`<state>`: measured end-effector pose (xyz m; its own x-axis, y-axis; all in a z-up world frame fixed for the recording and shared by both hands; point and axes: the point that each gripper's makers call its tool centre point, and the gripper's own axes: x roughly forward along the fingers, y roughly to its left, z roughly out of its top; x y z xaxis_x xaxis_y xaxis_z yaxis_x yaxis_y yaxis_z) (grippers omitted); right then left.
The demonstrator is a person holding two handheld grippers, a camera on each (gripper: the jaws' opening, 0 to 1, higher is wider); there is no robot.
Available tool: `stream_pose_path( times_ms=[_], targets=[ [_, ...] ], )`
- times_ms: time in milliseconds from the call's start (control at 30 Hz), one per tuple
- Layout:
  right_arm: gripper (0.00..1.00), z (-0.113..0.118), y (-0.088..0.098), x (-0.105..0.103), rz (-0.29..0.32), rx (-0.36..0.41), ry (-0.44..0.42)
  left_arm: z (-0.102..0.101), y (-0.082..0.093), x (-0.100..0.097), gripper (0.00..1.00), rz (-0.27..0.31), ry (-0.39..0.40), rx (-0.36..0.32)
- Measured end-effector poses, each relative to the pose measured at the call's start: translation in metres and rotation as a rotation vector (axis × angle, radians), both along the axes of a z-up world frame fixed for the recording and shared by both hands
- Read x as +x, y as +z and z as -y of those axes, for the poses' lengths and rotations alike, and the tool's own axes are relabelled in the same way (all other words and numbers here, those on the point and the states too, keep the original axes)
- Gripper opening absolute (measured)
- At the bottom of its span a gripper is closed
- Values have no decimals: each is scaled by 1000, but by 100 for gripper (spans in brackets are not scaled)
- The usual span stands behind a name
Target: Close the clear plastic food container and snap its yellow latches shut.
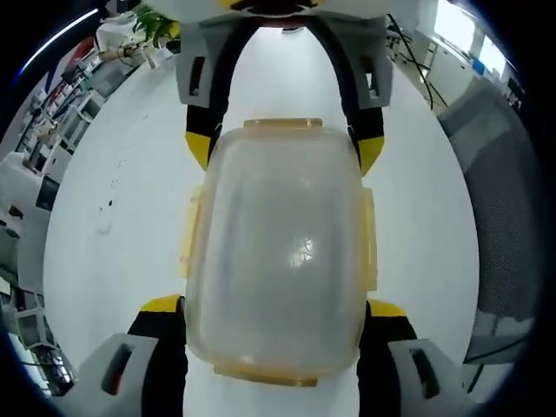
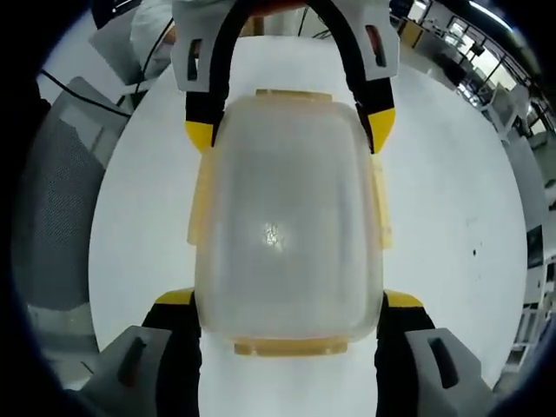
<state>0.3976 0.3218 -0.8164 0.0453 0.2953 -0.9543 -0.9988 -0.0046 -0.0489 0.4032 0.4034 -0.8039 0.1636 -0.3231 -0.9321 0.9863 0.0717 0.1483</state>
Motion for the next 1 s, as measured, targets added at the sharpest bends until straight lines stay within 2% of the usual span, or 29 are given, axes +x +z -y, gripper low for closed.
stream_pose_path(
  times_ms=[467,700,1000],
  targets=[
    [81,4,0,42,14,-18,-1,2,2,40,78,2,2,-15],
    [82,7,2,43,19,-24,-9,5,2,48,78,3,-6,-24],
    [82,6,5,39,23,-24,-29,4,2,49,78,0,-14,-19]
  ],
)
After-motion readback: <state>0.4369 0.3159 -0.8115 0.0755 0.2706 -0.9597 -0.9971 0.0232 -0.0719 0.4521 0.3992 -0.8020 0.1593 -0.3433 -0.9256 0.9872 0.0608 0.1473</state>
